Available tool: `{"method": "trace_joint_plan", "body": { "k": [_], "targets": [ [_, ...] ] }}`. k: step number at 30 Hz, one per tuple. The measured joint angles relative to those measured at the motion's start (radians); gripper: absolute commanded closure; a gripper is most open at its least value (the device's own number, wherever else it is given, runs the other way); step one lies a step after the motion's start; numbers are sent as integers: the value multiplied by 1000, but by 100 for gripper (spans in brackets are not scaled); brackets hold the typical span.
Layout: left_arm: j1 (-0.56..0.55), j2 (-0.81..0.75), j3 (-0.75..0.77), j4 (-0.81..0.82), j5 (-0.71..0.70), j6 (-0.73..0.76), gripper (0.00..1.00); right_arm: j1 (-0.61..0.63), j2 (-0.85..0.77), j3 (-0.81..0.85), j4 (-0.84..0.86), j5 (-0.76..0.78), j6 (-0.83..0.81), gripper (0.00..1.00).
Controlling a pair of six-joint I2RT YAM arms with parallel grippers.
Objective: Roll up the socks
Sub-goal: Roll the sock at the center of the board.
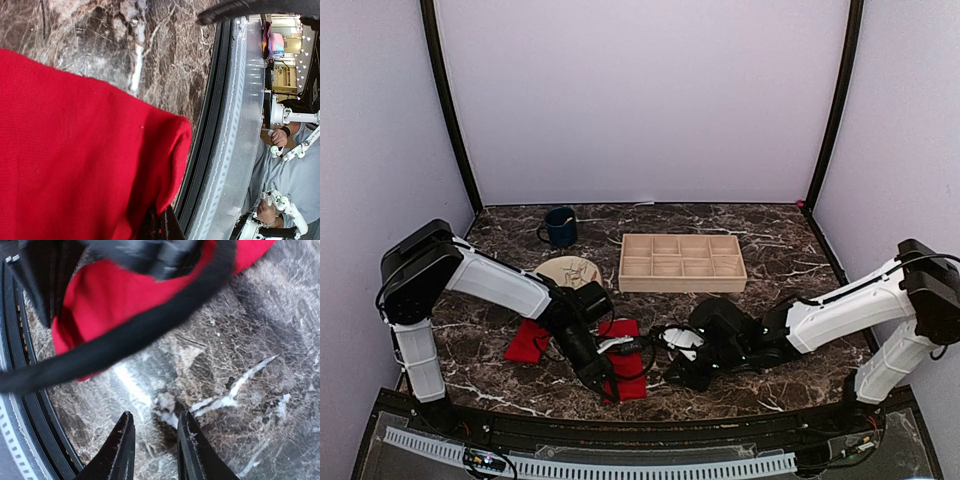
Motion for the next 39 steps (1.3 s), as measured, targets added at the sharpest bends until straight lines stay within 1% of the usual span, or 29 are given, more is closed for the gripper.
{"method": "trace_joint_plan", "body": {
  "k": [7, 11, 16, 21, 27, 39],
  "targets": [
    [6, 42, 33, -30, 27, 13, 100, 111, -33, -8, -5, 104, -67, 70],
    [6, 70, 61, -54, 39, 25, 100, 174, -29, 12, -31, 154, -116, 67],
    [16, 93, 85, -80, 56, 40, 100, 236, 0, 65, -51, 217, -179, 66],
    [26, 123, 111, -111, 80, 61, 100, 294, 72, 124, -68, 278, -246, 65],
    [39, 143, 127, -135, 103, 82, 100, 318, 139, 165, -102, 331, -317, 65],
    [47, 159, 130, -157, 128, 107, 100, 318, 203, 219, -121, 397, -433, 65]
  ]
}}
